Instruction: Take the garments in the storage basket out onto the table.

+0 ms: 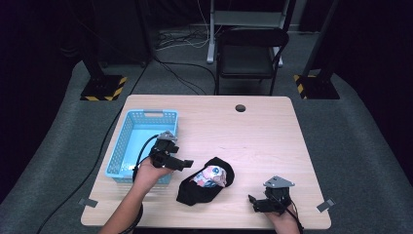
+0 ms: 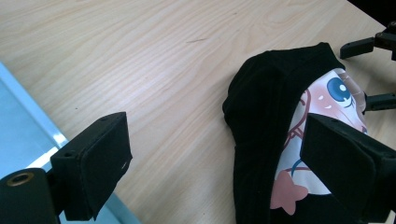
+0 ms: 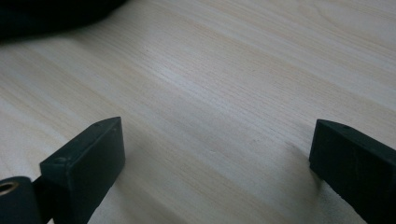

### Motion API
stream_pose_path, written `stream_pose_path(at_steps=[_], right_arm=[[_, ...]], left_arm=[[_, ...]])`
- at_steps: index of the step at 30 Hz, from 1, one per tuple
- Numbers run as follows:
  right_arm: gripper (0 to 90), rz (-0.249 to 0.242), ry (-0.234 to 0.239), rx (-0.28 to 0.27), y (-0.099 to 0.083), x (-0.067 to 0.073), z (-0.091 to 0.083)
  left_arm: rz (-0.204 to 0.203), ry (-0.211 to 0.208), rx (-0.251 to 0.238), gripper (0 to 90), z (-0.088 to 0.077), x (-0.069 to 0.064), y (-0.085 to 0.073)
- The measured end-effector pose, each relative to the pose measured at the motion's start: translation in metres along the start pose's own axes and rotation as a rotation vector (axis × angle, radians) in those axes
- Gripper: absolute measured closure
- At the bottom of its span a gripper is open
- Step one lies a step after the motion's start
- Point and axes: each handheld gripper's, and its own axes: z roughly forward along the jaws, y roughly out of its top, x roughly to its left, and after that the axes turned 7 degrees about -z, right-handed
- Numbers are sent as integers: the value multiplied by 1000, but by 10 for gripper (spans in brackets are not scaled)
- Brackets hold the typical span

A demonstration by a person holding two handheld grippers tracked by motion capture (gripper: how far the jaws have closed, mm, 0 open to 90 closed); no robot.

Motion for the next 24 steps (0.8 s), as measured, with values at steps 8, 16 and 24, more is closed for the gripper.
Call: stream_pose_path(at_steps=[8, 16, 24], right_arm=[[28, -1, 0, 0, 0, 0, 0], [28, -1, 0, 0, 0, 0, 0], [28, -1, 0, 0, 0, 0, 0]], left_arm=[[-19, 8, -10, 83, -4, 7, -1], [-37, 13, -30, 83, -10, 13, 0], [-56, 20, -40, 83, -15, 21, -2]])
